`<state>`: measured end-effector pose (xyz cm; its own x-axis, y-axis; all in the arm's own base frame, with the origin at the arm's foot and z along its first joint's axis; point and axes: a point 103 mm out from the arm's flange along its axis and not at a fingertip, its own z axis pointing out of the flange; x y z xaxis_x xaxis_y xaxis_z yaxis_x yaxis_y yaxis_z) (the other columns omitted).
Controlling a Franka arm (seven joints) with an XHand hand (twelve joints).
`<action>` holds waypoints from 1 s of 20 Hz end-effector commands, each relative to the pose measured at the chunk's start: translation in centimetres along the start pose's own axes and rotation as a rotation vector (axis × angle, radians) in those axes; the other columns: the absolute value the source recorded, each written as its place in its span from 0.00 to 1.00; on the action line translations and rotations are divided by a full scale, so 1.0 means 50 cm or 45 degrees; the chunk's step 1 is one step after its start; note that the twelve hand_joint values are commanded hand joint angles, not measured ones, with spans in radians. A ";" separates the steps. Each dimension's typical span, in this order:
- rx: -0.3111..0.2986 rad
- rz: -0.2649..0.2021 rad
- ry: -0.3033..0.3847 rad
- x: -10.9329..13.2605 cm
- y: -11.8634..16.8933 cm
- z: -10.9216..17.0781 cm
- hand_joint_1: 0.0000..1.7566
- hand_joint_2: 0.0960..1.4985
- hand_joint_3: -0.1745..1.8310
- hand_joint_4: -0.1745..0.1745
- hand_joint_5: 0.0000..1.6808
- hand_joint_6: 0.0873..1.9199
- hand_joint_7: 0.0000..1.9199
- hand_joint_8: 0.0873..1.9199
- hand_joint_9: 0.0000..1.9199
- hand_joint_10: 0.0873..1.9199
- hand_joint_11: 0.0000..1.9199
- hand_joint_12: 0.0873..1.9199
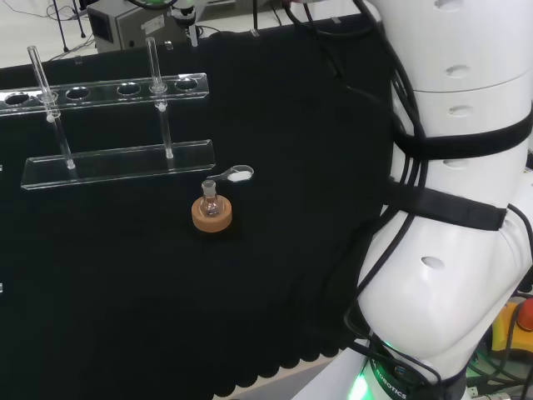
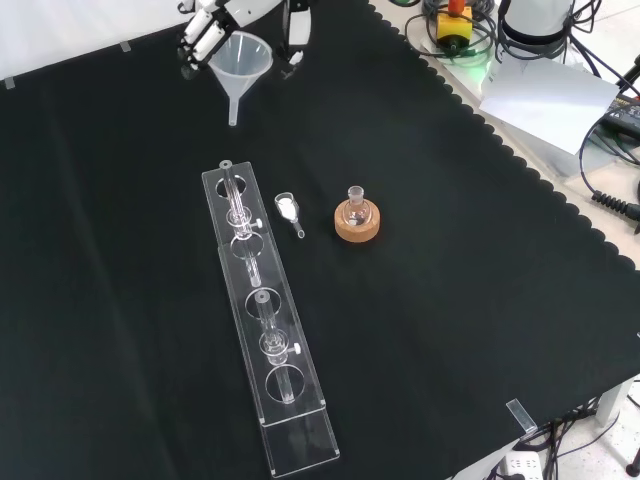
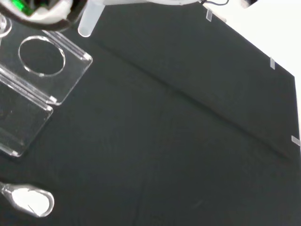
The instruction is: Place the funnel on the round-bottom flask.
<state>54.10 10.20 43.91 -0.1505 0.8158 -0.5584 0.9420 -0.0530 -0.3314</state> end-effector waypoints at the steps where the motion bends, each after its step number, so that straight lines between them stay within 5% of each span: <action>1: 0.042 0.039 0.028 0.008 -0.082 0.024 0.53 0.41 0.45 0.64 0.50 0.32 0.48 0.22 0.67 0.04 0.53 0.51; 11: 0.119 0.019 0.100 0.090 -0.164 0.103 0.53 0.41 0.45 0.64 0.50 0.33 0.48 0.22 0.67 0.03 0.53 0.52; 20: 0.219 -0.087 0.171 0.185 -0.157 0.227 0.53 0.41 0.45 0.64 0.50 0.33 0.48 0.22 0.67 0.03 0.53 0.52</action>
<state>43.22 10.98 36.64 -0.1592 0.8582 -0.4879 0.8821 -0.0982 -0.4607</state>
